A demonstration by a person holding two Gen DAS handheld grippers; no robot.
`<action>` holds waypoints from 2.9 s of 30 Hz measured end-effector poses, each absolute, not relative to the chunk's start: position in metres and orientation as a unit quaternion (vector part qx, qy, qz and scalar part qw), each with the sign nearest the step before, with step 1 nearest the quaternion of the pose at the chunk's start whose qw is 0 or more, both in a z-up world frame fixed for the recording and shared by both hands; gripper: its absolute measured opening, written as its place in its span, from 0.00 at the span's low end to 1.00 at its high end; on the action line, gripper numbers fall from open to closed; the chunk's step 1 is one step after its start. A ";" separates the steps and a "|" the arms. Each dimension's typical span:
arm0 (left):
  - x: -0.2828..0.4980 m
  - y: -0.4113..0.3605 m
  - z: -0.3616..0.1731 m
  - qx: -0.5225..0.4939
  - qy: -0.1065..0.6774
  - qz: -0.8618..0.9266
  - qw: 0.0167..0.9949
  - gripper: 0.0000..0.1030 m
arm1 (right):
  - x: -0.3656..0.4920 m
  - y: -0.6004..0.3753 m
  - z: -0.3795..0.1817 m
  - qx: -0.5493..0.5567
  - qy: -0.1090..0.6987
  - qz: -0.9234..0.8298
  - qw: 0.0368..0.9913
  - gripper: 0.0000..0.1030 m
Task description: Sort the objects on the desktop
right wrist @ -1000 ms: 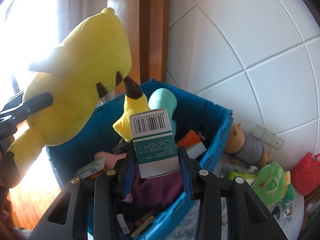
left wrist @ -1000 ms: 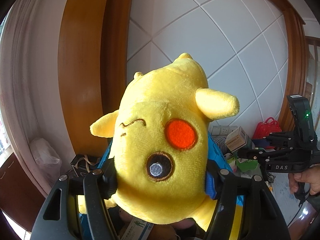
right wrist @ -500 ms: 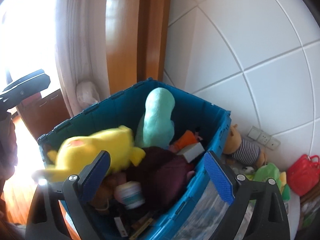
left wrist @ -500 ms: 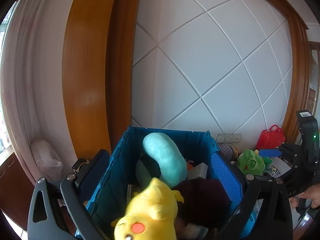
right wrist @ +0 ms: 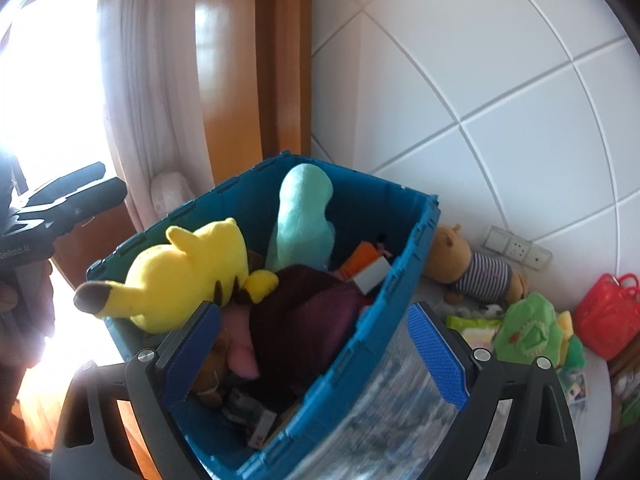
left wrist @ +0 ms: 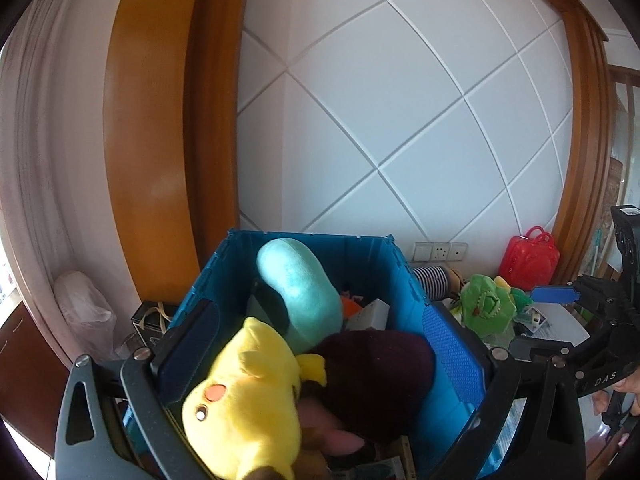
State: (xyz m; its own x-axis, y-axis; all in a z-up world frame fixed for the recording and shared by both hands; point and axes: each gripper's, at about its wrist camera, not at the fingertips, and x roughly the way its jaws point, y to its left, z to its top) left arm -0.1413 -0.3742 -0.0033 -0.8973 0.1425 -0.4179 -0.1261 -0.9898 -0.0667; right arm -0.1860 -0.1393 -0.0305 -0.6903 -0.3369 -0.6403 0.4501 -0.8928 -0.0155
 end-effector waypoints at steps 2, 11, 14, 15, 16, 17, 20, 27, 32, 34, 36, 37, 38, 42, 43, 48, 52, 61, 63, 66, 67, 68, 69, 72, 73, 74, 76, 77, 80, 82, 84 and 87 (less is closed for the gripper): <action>-0.137 -0.360 -0.005 -0.221 -0.017 0.972 0.075 1.00 | -0.178 -0.129 -0.030 0.330 0.084 -0.916 0.212 0.92; -0.109 -0.254 -0.013 -0.242 0.018 0.964 0.113 1.00 | -0.139 -0.034 -0.045 0.333 0.059 -0.923 0.183 0.92; -0.101 -0.209 -0.016 -0.249 0.027 0.959 0.129 1.00 | -0.121 0.008 -0.049 0.340 0.048 -0.924 0.170 0.93; -0.098 -0.193 -0.017 -0.252 0.031 0.958 0.134 1.00 | -0.114 0.023 -0.049 0.339 0.048 -0.925 0.166 0.93; -0.096 -0.177 -0.018 -0.254 0.035 0.957 0.138 1.00 | -0.107 0.038 -0.050 0.339 0.047 -0.926 0.161 0.93; -0.095 -0.161 -0.021 -0.258 0.036 0.955 0.143 1.00 | -0.101 0.053 -0.050 0.340 0.047 -0.926 0.155 0.93; -0.092 -0.114 -0.028 -0.269 0.043 0.950 0.152 1.00 | -0.084 0.099 -0.052 0.345 0.040 -0.927 0.141 0.93; -0.081 -0.020 -0.042 -0.286 0.059 0.942 0.162 1.00 | -0.056 0.193 -0.060 0.356 0.036 -0.927 0.117 0.93; -0.080 0.028 -0.052 -0.296 0.061 0.936 0.178 1.00 | -0.044 0.242 -0.065 0.364 0.031 -0.926 0.099 0.93; -0.081 0.043 -0.056 -0.299 0.064 0.934 0.185 1.00 | -0.041 0.259 -0.067 0.367 0.028 -0.925 0.091 0.93; -0.085 0.055 -0.062 -0.303 0.068 0.931 0.192 1.00 | -0.040 0.268 -0.069 0.370 0.026 -0.925 0.085 0.93; -0.088 0.058 -0.064 -0.304 0.069 0.930 0.195 1.00 | -0.040 0.274 -0.071 0.371 0.025 -0.925 0.080 0.93; -0.092 0.062 -0.067 -0.306 0.069 0.929 0.198 1.00 | -0.041 0.278 -0.073 0.374 0.023 -0.924 0.076 0.93; -0.105 0.072 -0.075 -0.310 0.067 0.925 0.209 1.00 | -0.044 0.290 -0.079 0.381 0.019 -0.923 0.060 0.93; -0.108 0.073 -0.076 -0.312 0.064 0.924 0.210 1.00 | -0.044 0.291 -0.080 0.382 0.019 -0.922 0.058 0.93; -0.121 0.077 -0.080 -0.329 0.054 0.917 0.221 1.00 | -0.048 0.295 -0.086 0.389 0.017 -0.920 0.041 0.99; -0.127 0.079 -0.088 -0.337 0.072 0.914 0.212 1.00 | -0.054 0.294 -0.089 0.394 0.014 -0.918 0.038 0.99; -0.117 0.067 -0.085 -0.349 0.024 0.921 0.170 1.00 | -0.054 0.291 -0.085 0.390 0.008 -0.920 0.022 0.99; -0.110 0.064 -0.081 -0.343 0.019 0.927 0.154 1.00 | -0.052 0.290 -0.085 0.391 0.005 -0.920 0.019 0.99; -0.100 0.064 -0.074 -0.337 0.015 0.932 0.135 1.00 | -0.047 0.289 -0.086 0.392 -0.001 -0.920 0.017 0.99; -0.097 0.064 -0.072 -0.339 0.012 0.932 0.132 1.00 | -0.046 0.288 -0.086 0.393 -0.001 -0.920 0.019 0.99; -0.095 0.063 -0.071 -0.340 0.010 0.932 0.127 1.00 | -0.045 0.289 -0.086 0.393 -0.001 -0.919 0.020 0.99; -0.092 0.063 -0.070 -0.341 0.008 0.932 0.121 1.00 | -0.044 0.289 -0.085 0.393 0.001 -0.919 0.022 0.99; -0.083 0.062 -0.067 -0.341 0.007 0.935 0.097 1.00 | -0.038 0.288 -0.084 0.392 0.005 -0.920 0.027 0.99; -0.080 0.062 -0.065 -0.339 0.005 0.936 0.093 1.00 | -0.036 0.288 -0.084 0.391 0.006 -0.920 0.028 0.99; -0.077 0.061 -0.064 -0.338 0.003 0.937 0.090 1.00 | -0.034 0.287 -0.084 0.391 0.007 -0.920 0.030 0.99; -0.071 0.059 -0.062 -0.337 -0.001 0.938 0.086 1.00 | -0.030 0.286 -0.082 0.391 0.008 -0.920 0.033 0.99; -0.067 0.058 -0.061 -0.337 -0.002 0.938 0.083 1.00 | -0.028 0.286 -0.081 0.390 0.009 -0.920 0.035 0.99; -0.057 0.054 -0.057 -0.335 -0.005 0.939 0.074 1.00 | -0.023 0.282 -0.080 0.389 0.013 -0.920 0.043 0.99; -0.049 0.049 -0.055 -0.332 -0.007 0.941 0.067 1.00 | -0.019 0.279 -0.079 0.388 0.016 -0.920 0.046 0.99; -0.041 0.044 -0.052 -0.331 -0.008 0.941 0.062 1.00 | -0.015 0.274 -0.077 0.386 0.019 -0.921 0.048 0.99; -0.026 0.036 -0.047 -0.324 -0.003 0.944 0.052 1.00 | -0.005 0.267 -0.072 0.381 0.018 -0.923 0.050 0.99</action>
State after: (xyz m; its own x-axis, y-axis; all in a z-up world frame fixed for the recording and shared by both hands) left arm -0.0265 0.0359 -0.0473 -0.7841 0.1000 -0.6125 -0.0959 -0.9946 -0.0396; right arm -0.0047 0.2669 -0.0716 -0.7049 -0.0779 -0.7050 0.1053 -0.9944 0.0045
